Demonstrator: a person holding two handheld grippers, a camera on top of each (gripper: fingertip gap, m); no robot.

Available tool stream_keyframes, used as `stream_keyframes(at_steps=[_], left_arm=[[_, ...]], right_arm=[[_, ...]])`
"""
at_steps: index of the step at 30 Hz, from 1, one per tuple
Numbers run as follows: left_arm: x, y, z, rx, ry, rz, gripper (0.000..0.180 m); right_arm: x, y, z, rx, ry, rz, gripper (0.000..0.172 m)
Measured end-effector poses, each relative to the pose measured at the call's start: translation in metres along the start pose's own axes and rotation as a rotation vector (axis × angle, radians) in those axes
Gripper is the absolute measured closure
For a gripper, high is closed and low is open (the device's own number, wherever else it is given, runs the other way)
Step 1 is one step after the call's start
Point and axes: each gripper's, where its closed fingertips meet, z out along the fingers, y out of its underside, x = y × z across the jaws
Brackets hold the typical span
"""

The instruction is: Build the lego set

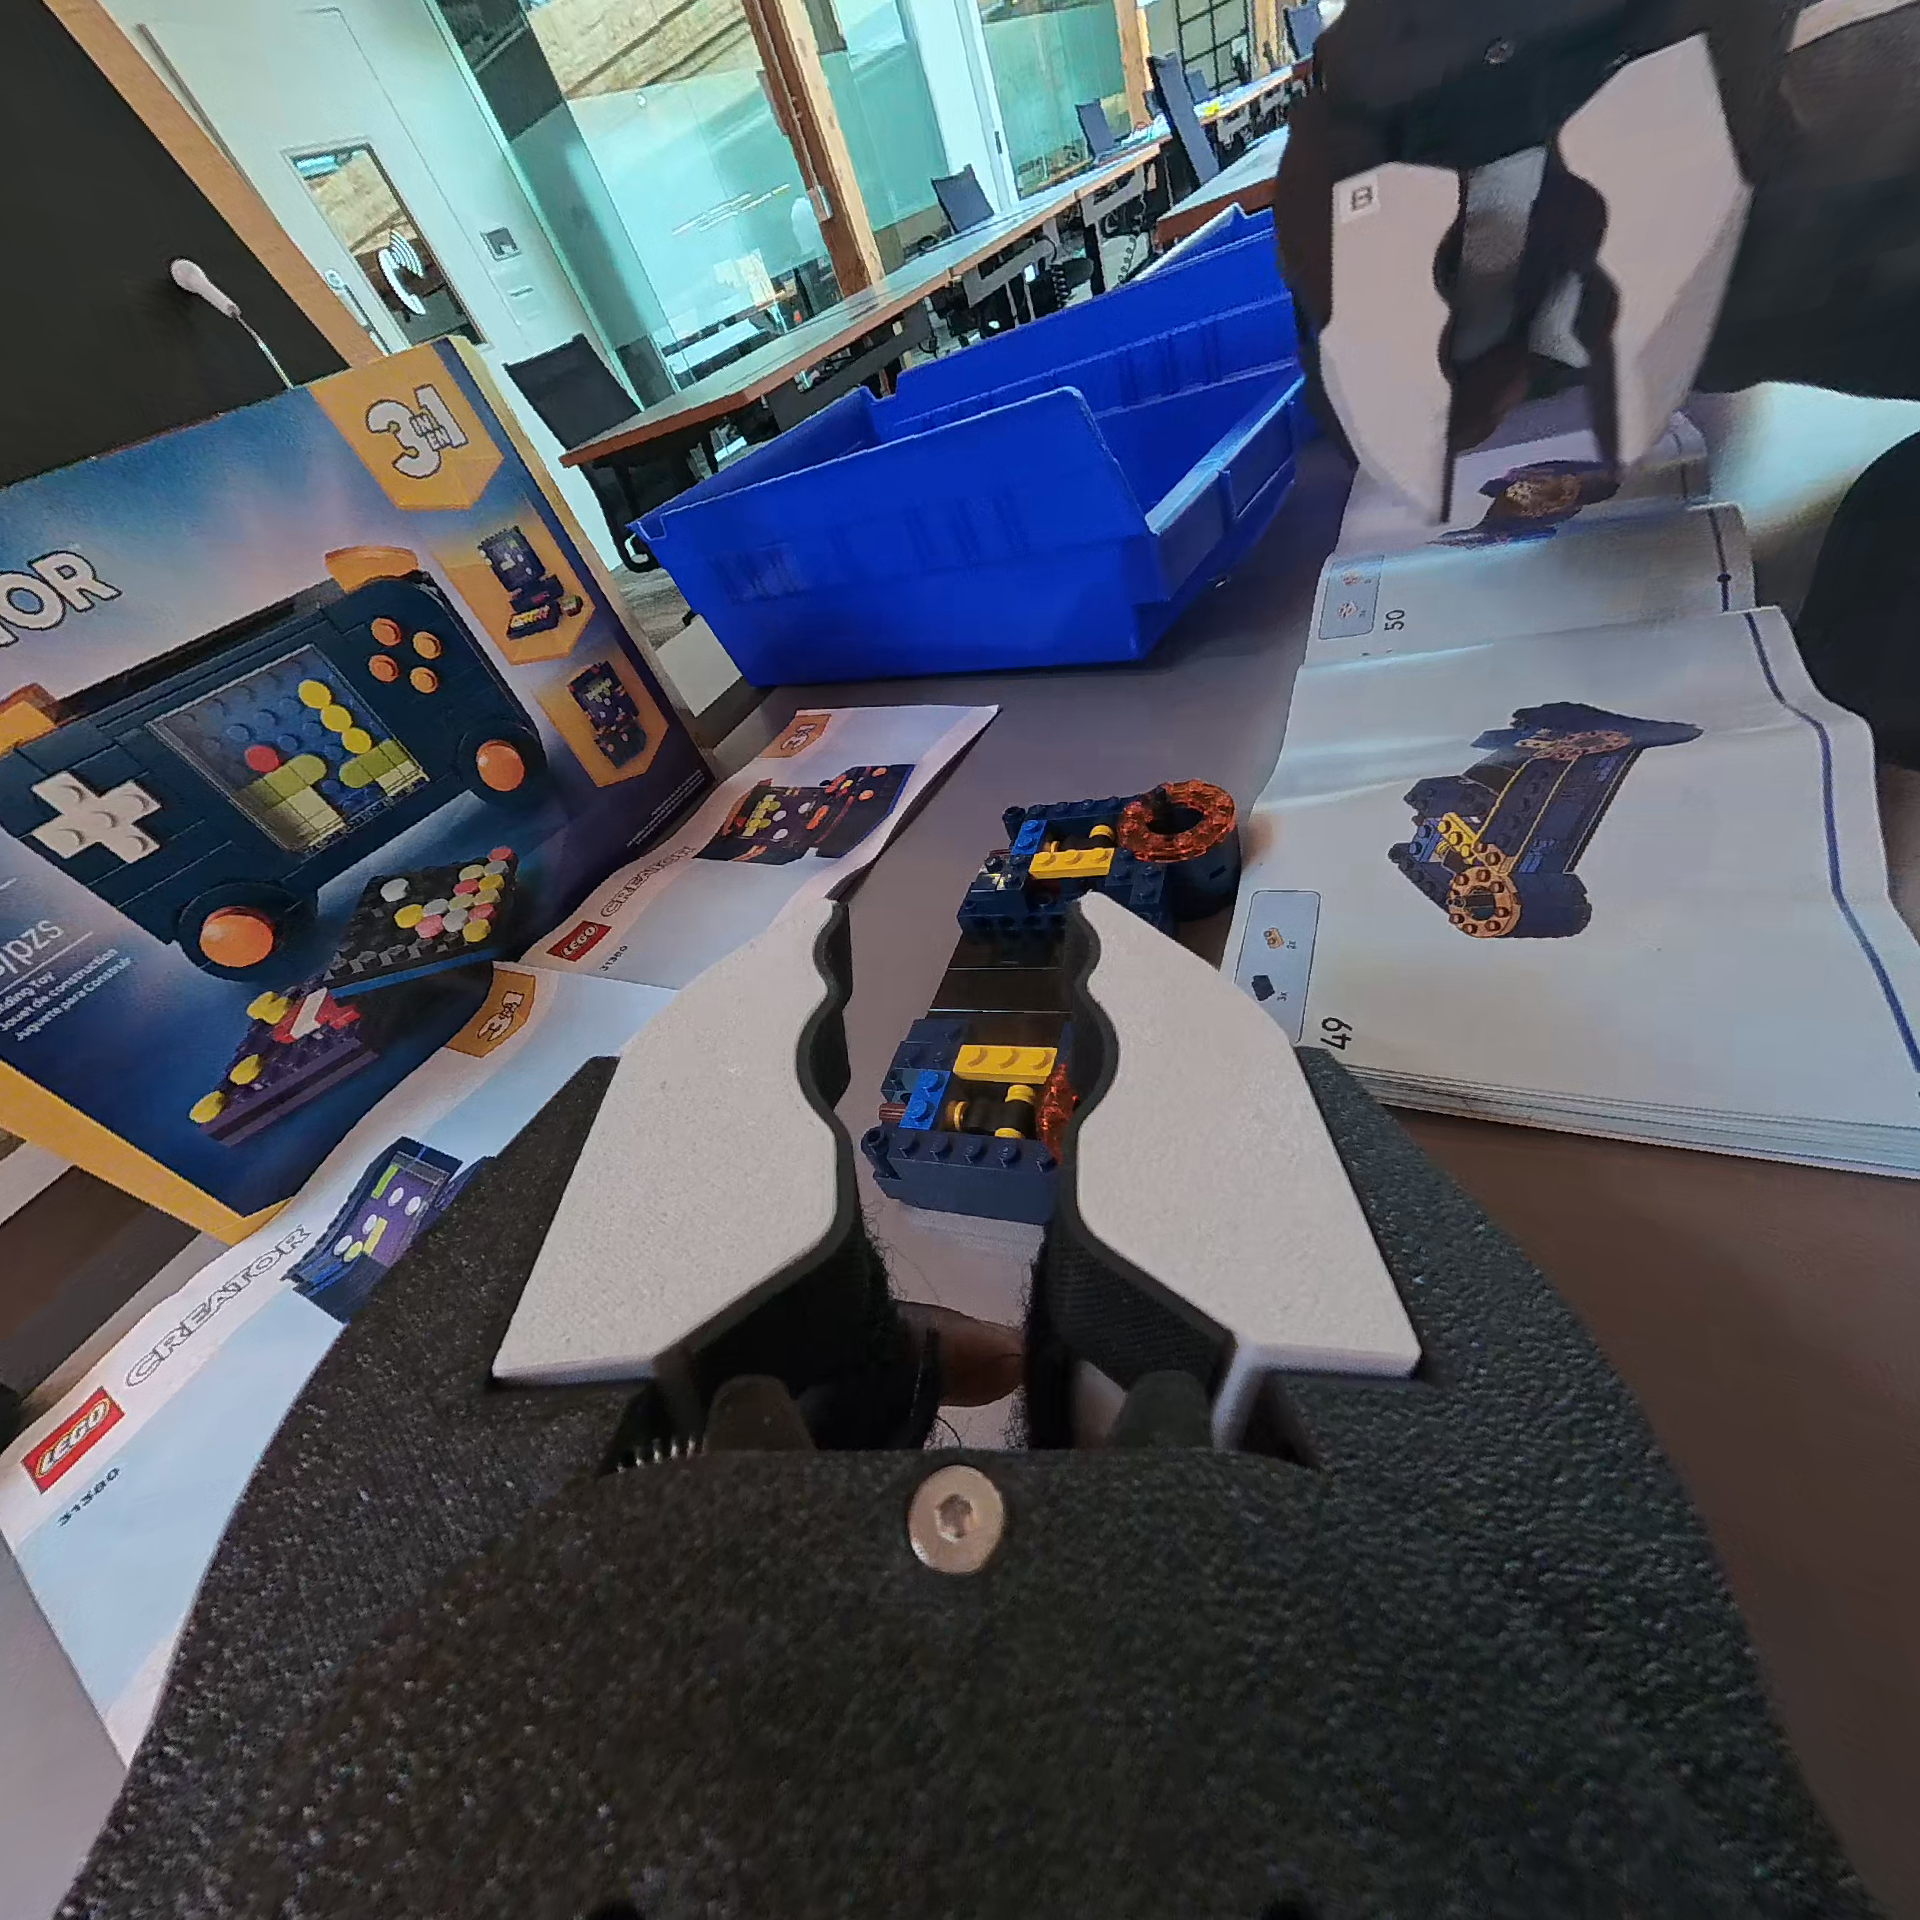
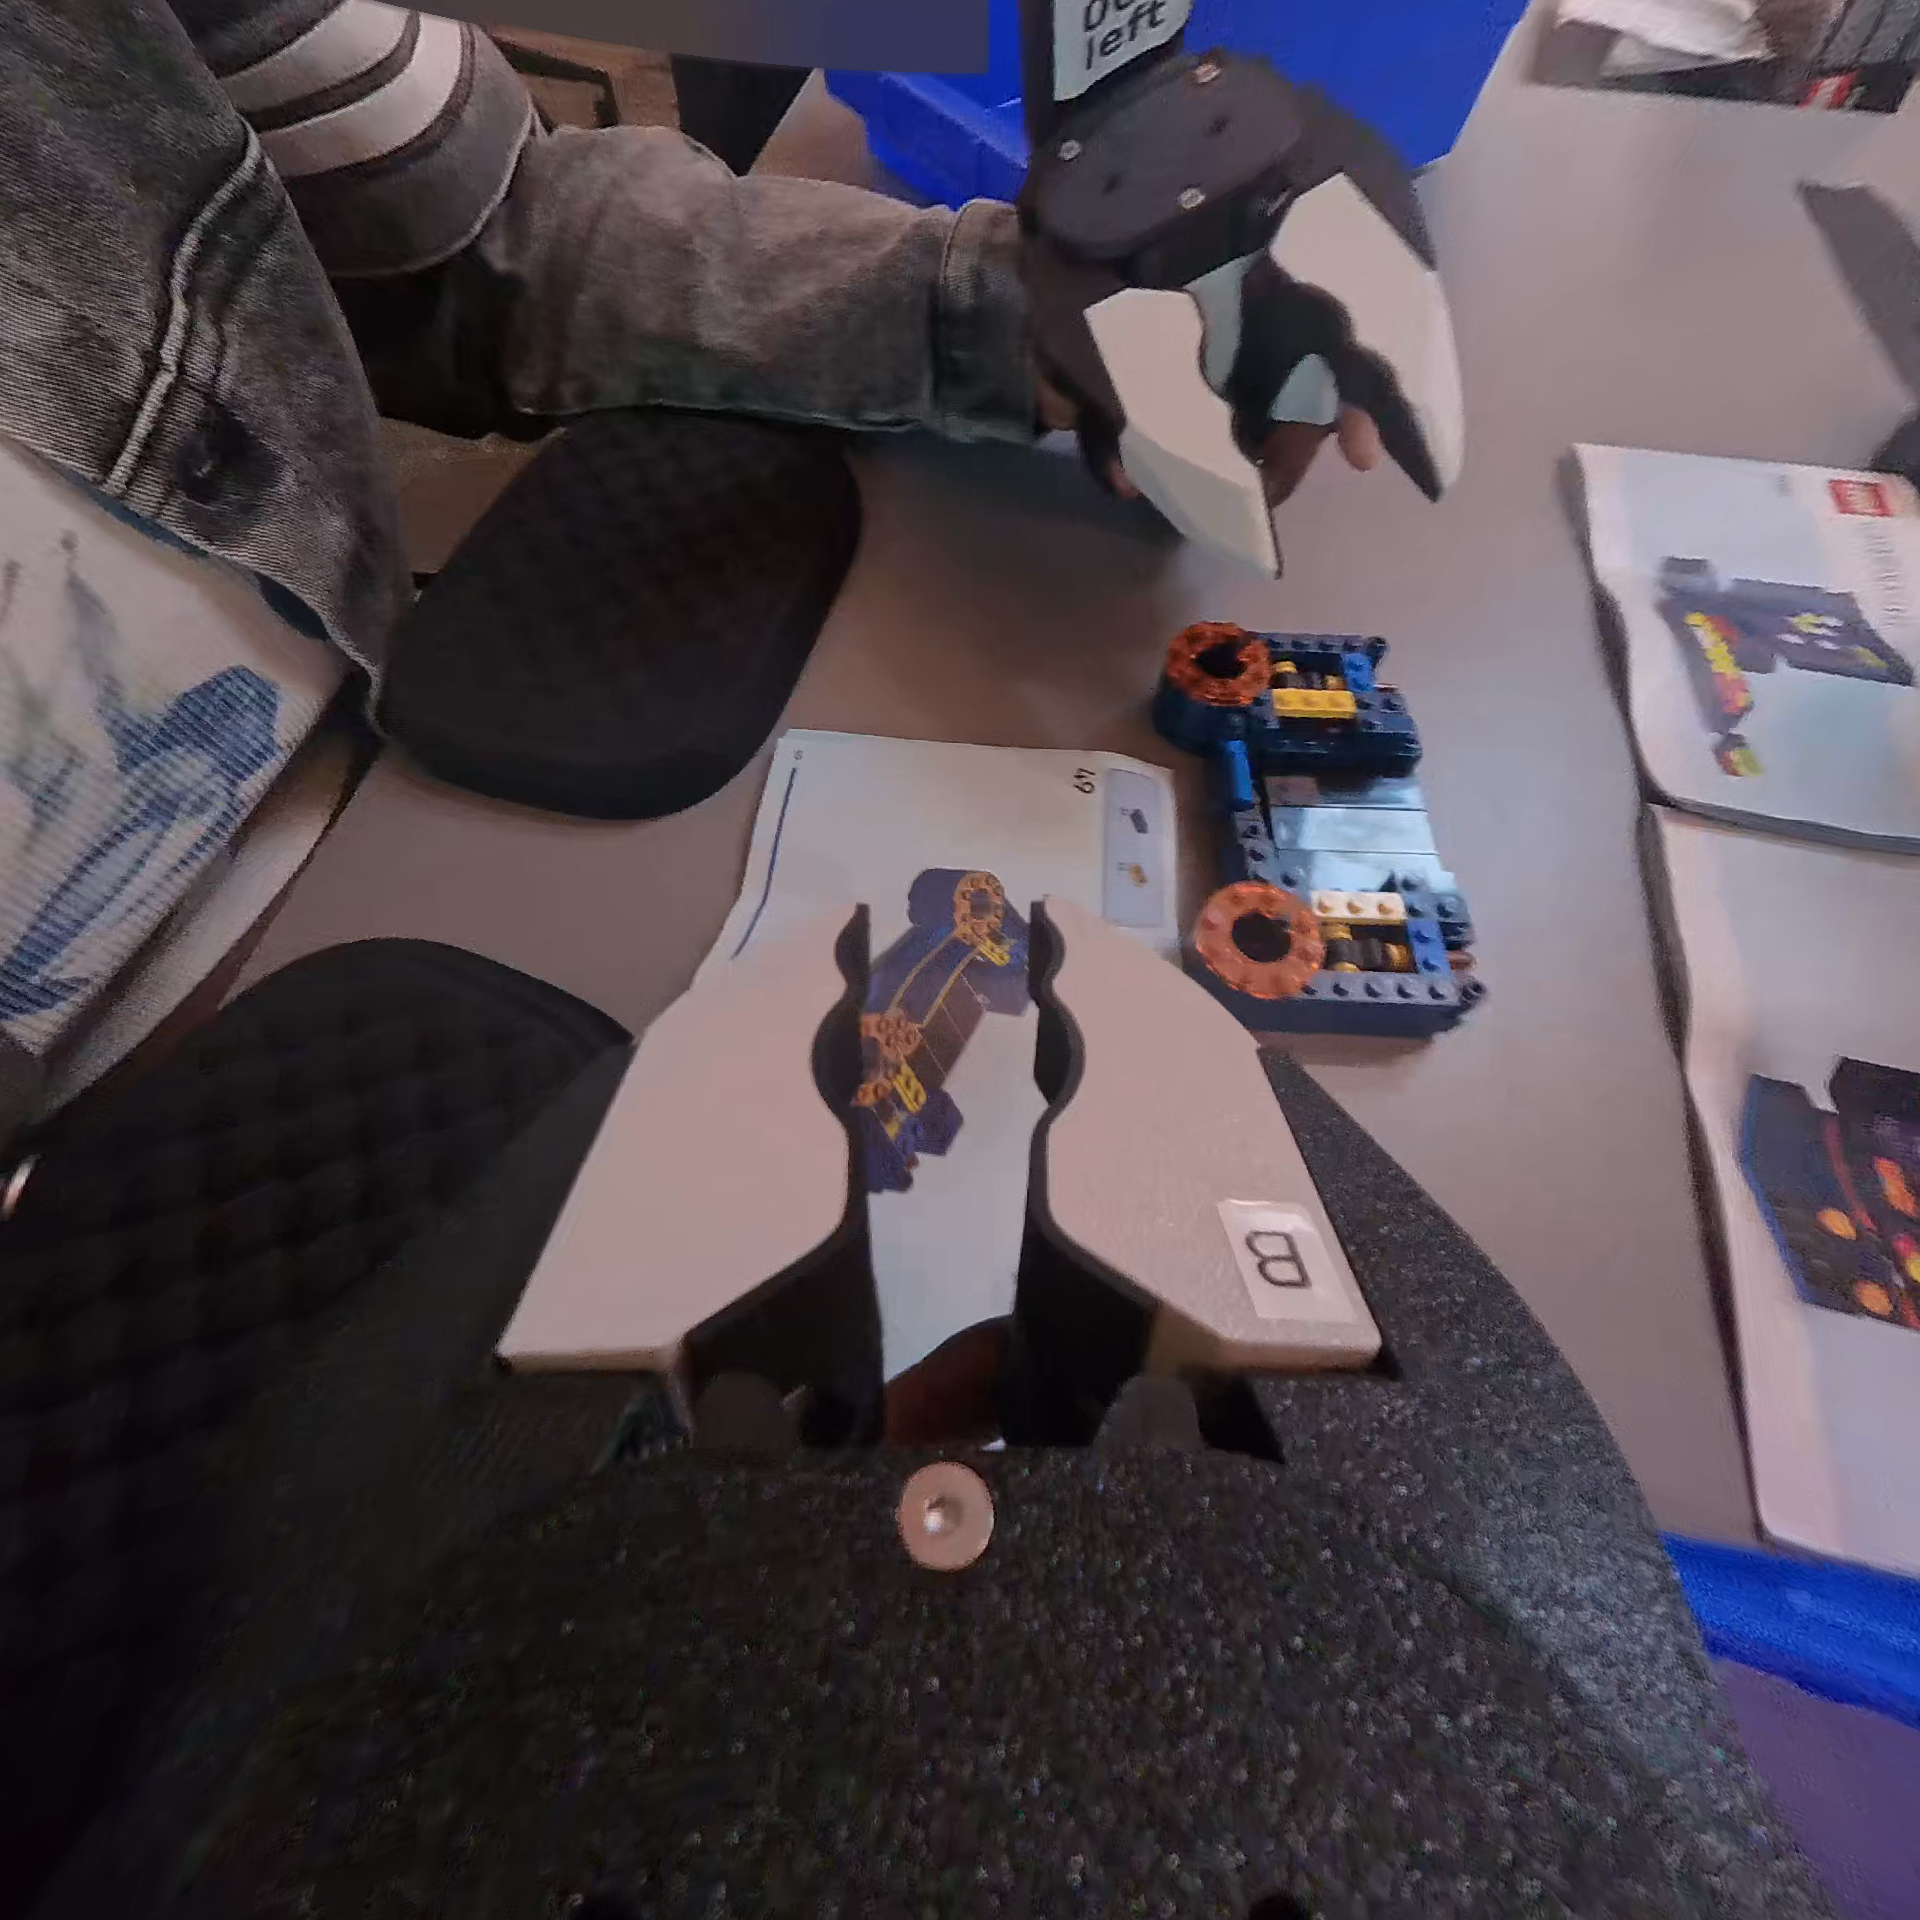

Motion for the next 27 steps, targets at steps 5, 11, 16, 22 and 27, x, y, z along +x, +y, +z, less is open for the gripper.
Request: stream_keyframes(at_steps=[5,11,16,22,27], left_arm=[[-0.002,-0.001,-0.001,0.009,-0.006,-0.017,0.142],[-0.004,-0.002,-0.002,0.021,-0.010,-0.027,0.142],[-0.002,-0.001,0.000,0.005,-0.006,-0.010,0.142],[0.000,0.000,0.000,-0.005,-0.006,0.010,0.142],[0.000,0.000,0.000,0.000,-0.006,0.006,0.142]], right_arm=[[-0.031,-0.010,0.053,-0.117,-0.053,-0.017,0.124],[-0.050,0.026,0.107,-0.359,-0.020,-0.060,0.115],[-0.057,0.029,0.105,-0.335,0.031,-0.075,0.150],[-0.062,0.029,0.104,-0.265,0.011,-0.063,0.172],[-0.058,0.025,0.098,-0.223,0.018,-0.008,0.172]])
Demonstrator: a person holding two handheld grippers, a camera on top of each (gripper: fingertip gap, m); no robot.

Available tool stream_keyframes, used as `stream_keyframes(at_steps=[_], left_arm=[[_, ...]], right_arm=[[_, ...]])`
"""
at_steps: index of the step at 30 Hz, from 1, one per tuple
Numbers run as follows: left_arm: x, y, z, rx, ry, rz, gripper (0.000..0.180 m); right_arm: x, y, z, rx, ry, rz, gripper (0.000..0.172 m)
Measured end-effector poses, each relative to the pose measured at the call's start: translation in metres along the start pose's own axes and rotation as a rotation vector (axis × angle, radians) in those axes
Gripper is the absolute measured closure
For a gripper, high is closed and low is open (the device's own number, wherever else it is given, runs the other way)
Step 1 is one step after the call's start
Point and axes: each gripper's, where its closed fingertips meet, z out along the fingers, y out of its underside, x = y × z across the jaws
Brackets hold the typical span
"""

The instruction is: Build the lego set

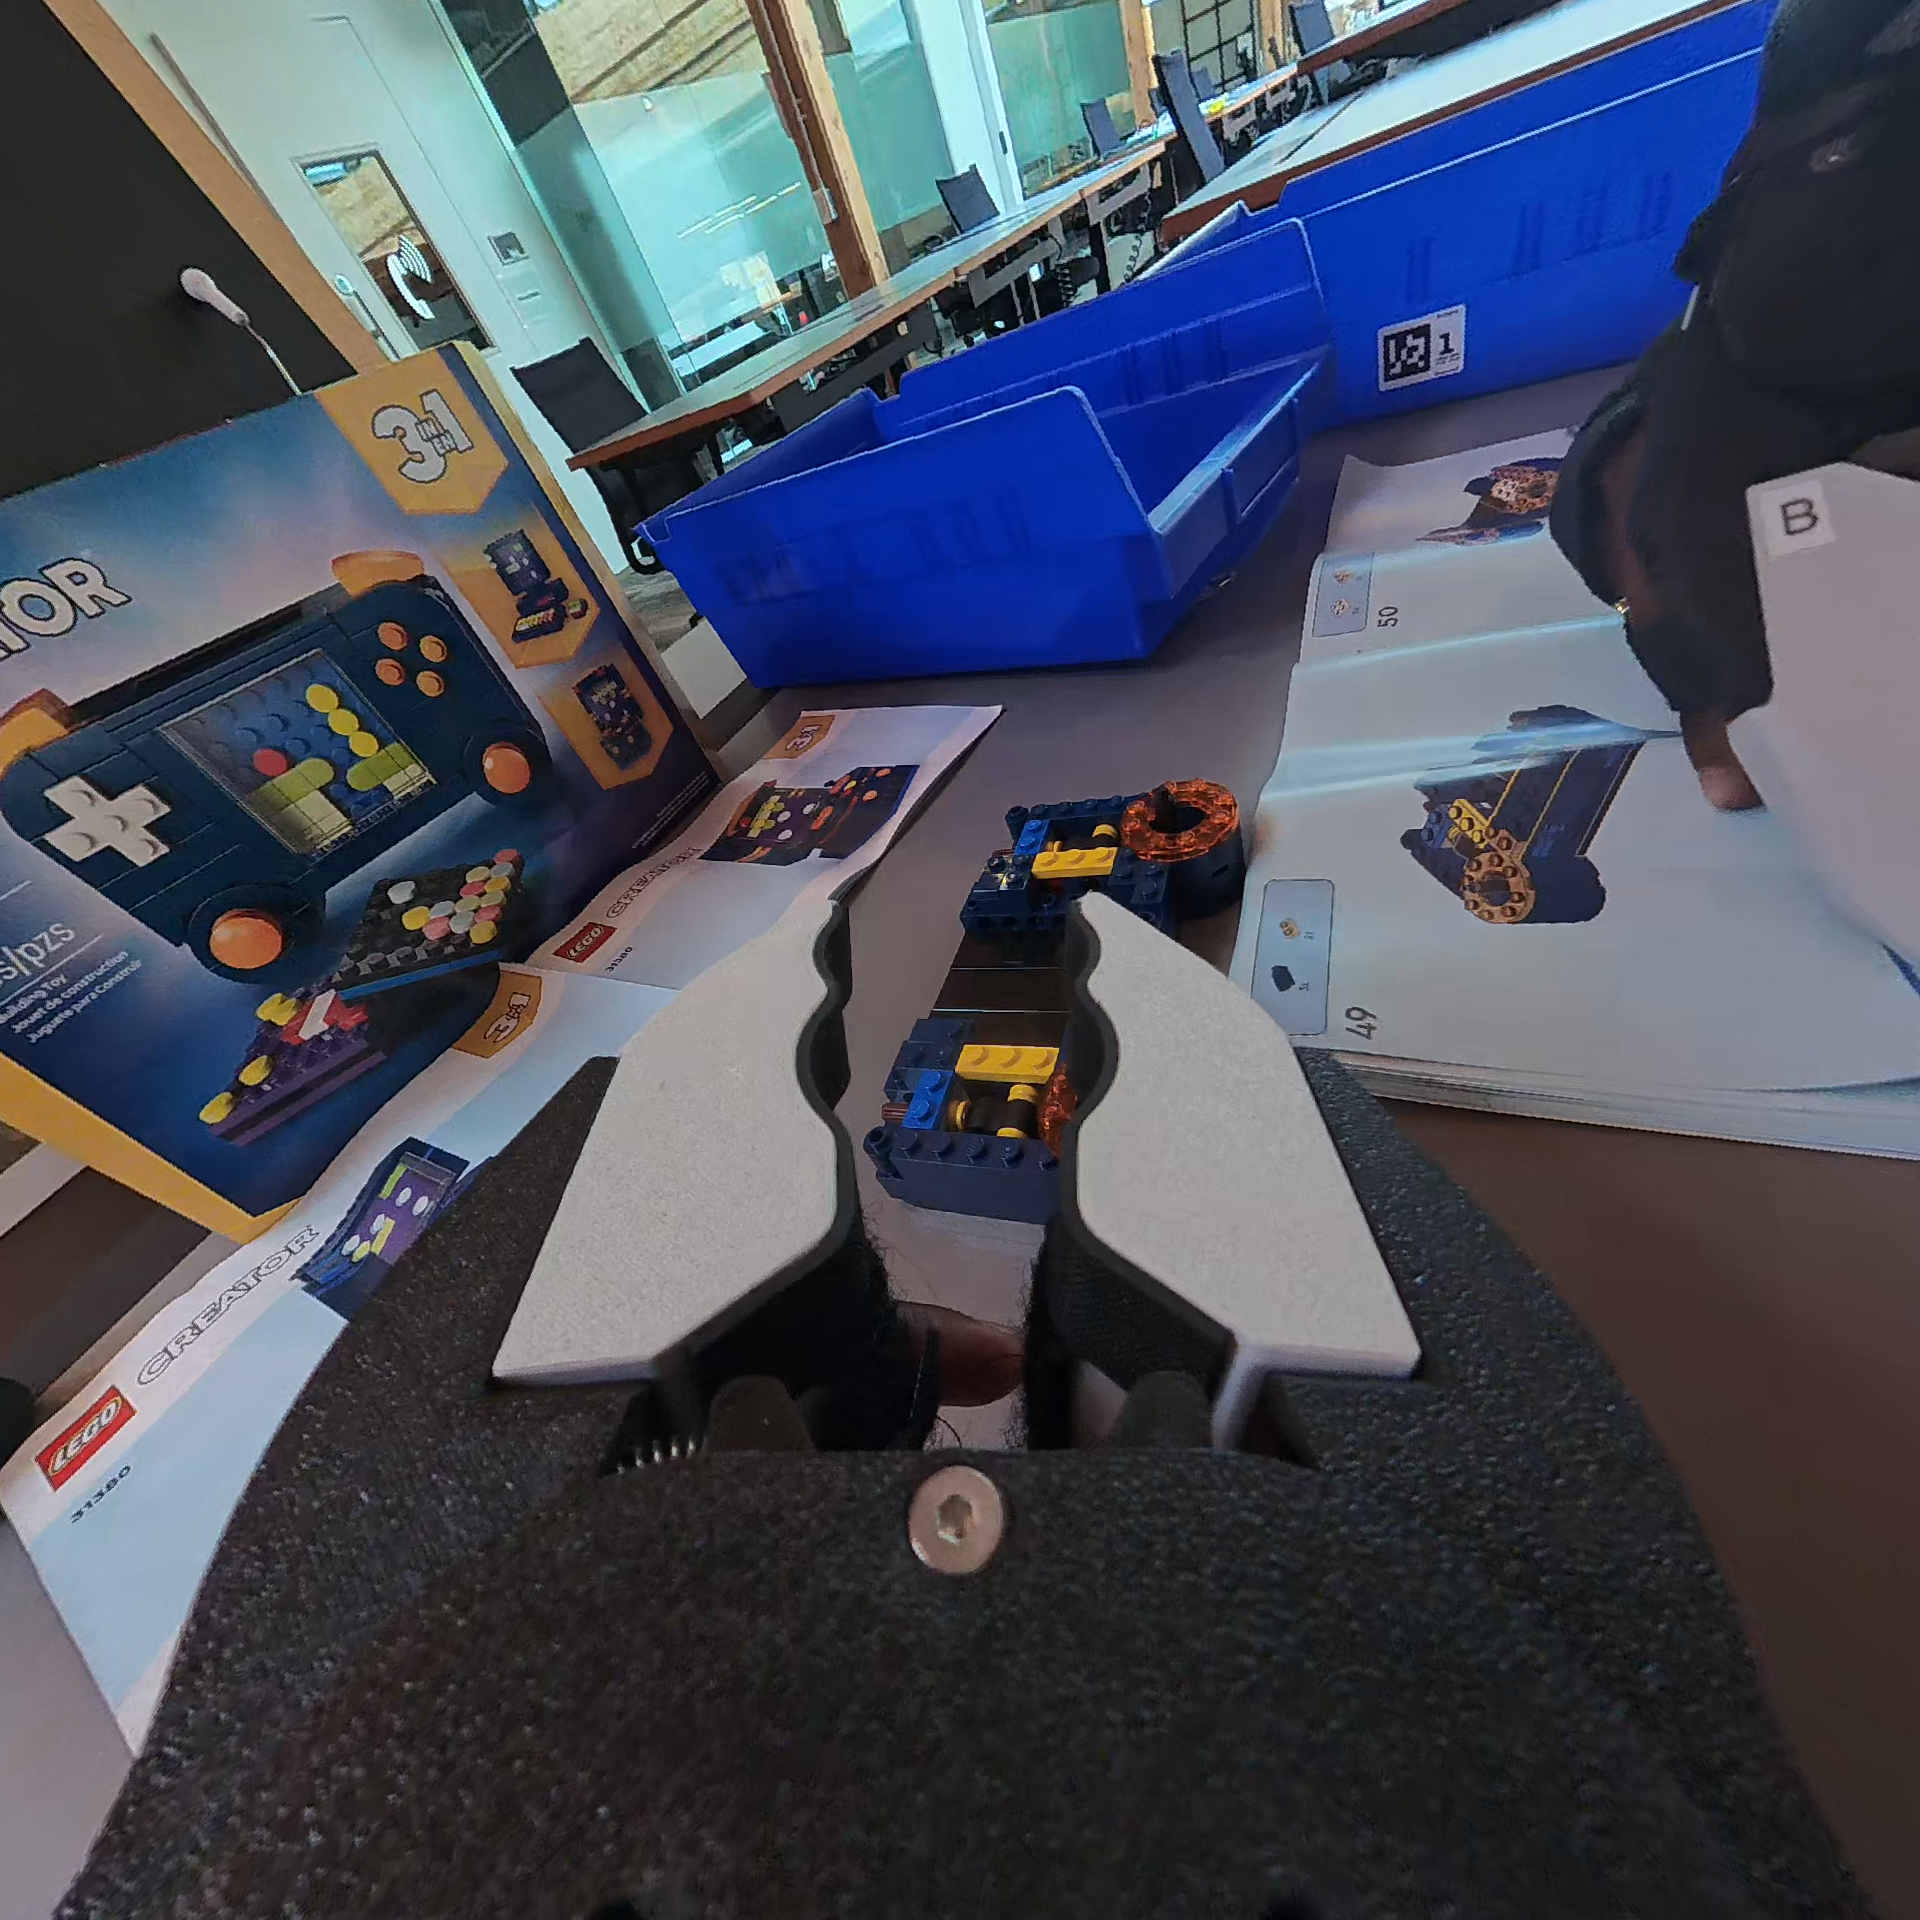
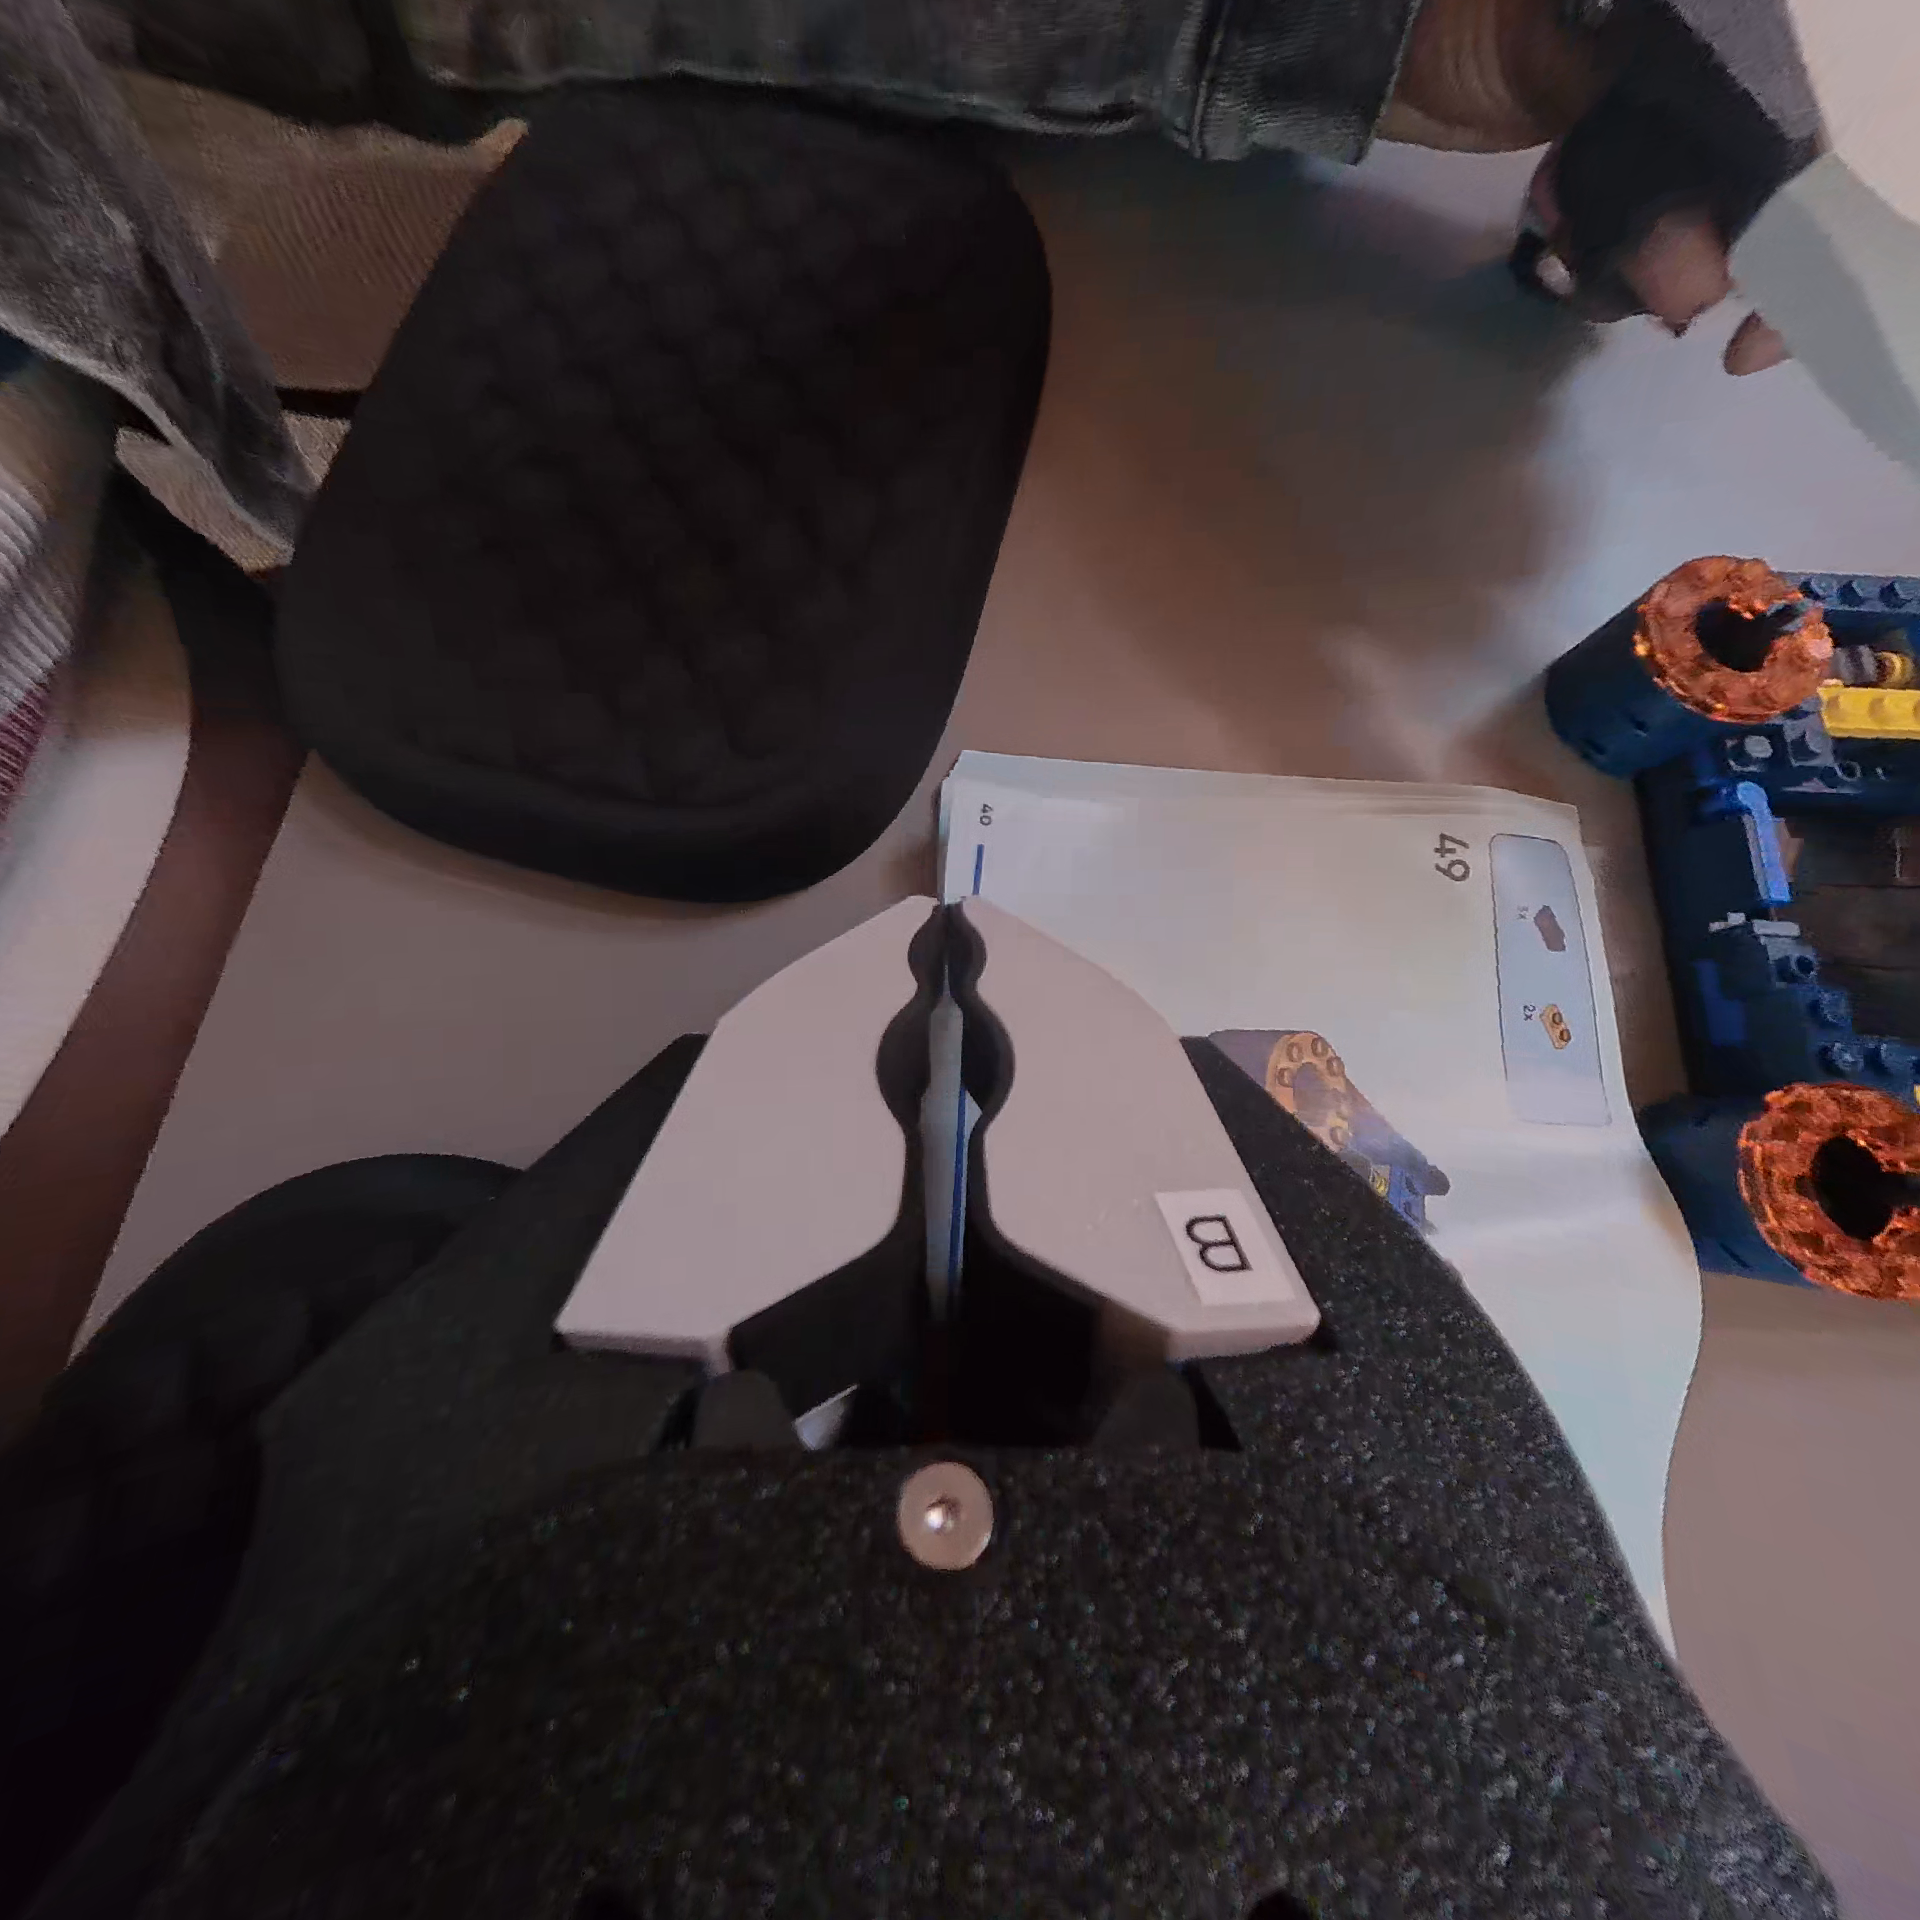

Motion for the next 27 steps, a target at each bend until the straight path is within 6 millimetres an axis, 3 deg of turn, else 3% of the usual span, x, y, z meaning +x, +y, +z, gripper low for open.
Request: stream_keyframes(at_steps=[9,11,14,16,18,20,24,27], left_arm=[[-0.004,-0.004,-0.003,0.026,-0.016,-0.021,0.141],[-0.017,-0.015,-0.013,0.054,-0.073,-0.106,0.140],[-0.035,-0.053,-0.039,0.160,-0.195,-0.382,0.135],[-0.016,-0.079,-0.053,0.245,-0.132,-0.593,0.131],[0.018,-0.091,-0.058,0.261,-0.033,-0.674,0.131],[0.048,-0.081,-0.057,0.155,-0.025,-0.605,0.131],[0.075,-0.050,-0.053,-0.029,-0.094,-0.457,0.136],[0.102,-0.022,-0.040,-0.233,0.019,-0.429,0.140]], right_arm=[[0.013,-0.018,-0.030,0.222,0.005,0.169,0.172],[0.018,-0.023,-0.042,0.293,0.025,0.206,0.172],[0.027,-0.028,-0.064,0.395,0.084,0.243,0.172],[0.030,-0.028,-0.076,0.434,0.128,0.250,0.172],[0.031,-0.025,-0.085,0.459,0.173,0.254,0.172],[0.032,-0.023,-0.096,0.504,0.211,0.269,0.172],[0.033,-0.015,-0.123,0.589,0.284,0.313,0.172],[0.025,-0.007,-0.115,0.503,0.274,0.285,0.172]])
